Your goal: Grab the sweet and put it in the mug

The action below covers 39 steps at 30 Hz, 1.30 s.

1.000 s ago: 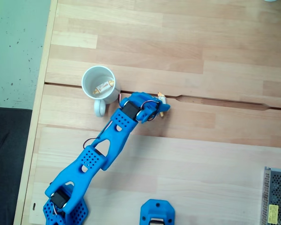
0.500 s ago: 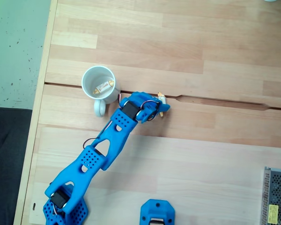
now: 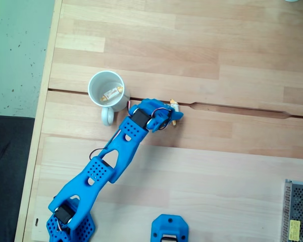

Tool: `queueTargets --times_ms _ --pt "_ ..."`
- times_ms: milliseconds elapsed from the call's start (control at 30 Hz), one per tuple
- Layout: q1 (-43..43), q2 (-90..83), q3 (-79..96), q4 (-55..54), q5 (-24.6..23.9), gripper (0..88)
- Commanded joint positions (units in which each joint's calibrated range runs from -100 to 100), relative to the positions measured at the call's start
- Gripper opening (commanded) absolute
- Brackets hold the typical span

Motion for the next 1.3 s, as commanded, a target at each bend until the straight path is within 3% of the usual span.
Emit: queueTargets --times_ms 0,433,1267 --pt "-0.3 -0.4 -0.2 0.0 -0.4 26.4" --pt "-0.3 -0.6 -1.3 2.7 -0.5 0.3" --pt "-0.3 -3.0 -10.6 4.0 0.0 0.0"
